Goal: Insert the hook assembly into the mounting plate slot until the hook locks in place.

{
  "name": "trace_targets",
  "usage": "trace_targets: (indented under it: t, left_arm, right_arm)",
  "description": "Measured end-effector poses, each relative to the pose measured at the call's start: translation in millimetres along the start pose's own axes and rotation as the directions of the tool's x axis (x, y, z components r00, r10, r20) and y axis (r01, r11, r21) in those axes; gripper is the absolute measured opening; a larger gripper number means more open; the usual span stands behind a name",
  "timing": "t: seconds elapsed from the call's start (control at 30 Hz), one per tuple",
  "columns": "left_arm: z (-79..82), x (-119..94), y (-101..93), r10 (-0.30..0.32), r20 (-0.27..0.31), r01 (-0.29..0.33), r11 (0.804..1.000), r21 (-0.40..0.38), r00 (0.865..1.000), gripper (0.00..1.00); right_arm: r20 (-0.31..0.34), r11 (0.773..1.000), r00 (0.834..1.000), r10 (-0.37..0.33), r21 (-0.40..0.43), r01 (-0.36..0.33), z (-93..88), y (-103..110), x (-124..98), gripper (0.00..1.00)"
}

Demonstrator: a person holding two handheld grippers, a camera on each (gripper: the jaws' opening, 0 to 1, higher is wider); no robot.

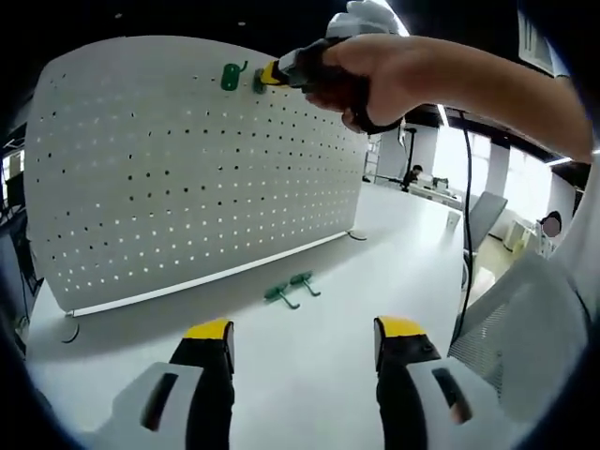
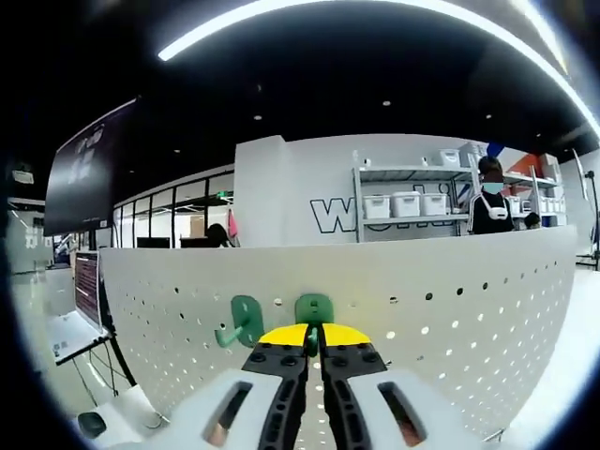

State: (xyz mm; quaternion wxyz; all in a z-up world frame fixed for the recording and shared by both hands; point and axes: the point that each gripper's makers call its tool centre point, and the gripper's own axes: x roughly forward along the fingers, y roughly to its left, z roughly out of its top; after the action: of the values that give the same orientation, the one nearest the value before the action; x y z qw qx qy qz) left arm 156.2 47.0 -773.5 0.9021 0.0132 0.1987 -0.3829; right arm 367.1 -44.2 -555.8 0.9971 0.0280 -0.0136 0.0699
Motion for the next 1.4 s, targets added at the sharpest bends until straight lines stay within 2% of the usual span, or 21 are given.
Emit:
trace_targets:
  t: [0.2, 0.6, 0.8, 0.87, 0.93, 1.0, 1.13, 1.27, 1.4]
  left_arm:
    - [2.4, -0.8, 1.0, 0.005, 0.009, -0.005, 1.000, -0.005, 1.000, 0.62]
    - [2.0, -0.7, 1.5, 0.005, 0.008, -0.005, 1.000, 0.000, 1.000, 0.62]
    - [0.8, -1.8, 3.2, 0.016, -0.001, -0.016, 1.000, 0.003, 1.000, 0.61]
    - [-1.5, -1.6, 4.2, 0.021, -0.012, -0.020, 1.000, 0.008, 1.000, 0.61]
    - [-1.9, -1.3, 4.1, 0.020, -0.014, -0.020, 1.000, 0.012, 1.000, 0.61]
    - [-1.6, -1.2, 3.8, 0.019, -0.013, -0.019, 1.000, 0.011, 1.000, 0.61]
    - [-2.9, -1.2, 3.7, 0.019, -0.019, -0.018, 1.000, 0.013, 1.000, 0.61]
    - [-3.4, -1.3, 3.6, 0.018, -0.021, -0.018, 1.000, 0.011, 1.000, 0.61]
    - [-4.5, -0.7, 2.8, 0.015, -0.025, -0.015, 1.000, 0.015, 1.000, 0.61]
  right_arm:
    - [-0.005, 1.000, 1.000, -0.021, -0.015, 0.021, -2.2, -0.9, 1.1, 0.03]
    - [-0.009, 1.000, 1.000, 0.014, -0.027, -0.015, -2.2, -0.4, -2.7, 0.04]
    - [0.002, 0.994, 0.996, 0.092, -0.062, -0.092, -1.4, 5.0, -3.0, 0.09]
    - [-0.004, 0.986, 0.991, 0.132, -0.101, -0.132, -2.4, 7.0, -3.2, 0.11]
    - [-0.009, 0.983, 0.986, 0.166, -0.082, -0.167, -4.0, 7.4, -3.9, 0.12]
    - [-0.026, 0.974, 0.980, 0.196, -0.109, -0.198, -7.1, 6.5, -6.5, 0.15]
    - [-0.003, 0.962, 0.967, 0.256, -0.095, -0.255, -7.1, 6.5, -12.4, 0.29]
    - [0.001, 0.933, 0.940, 0.342, -0.120, -0.339, -8.0, 14.3, -18.9, 0.37]
    - [-0.002, 0.932, 0.937, 0.349, -0.103, -0.347, -8.9, 12.5, -20.3, 0.42]
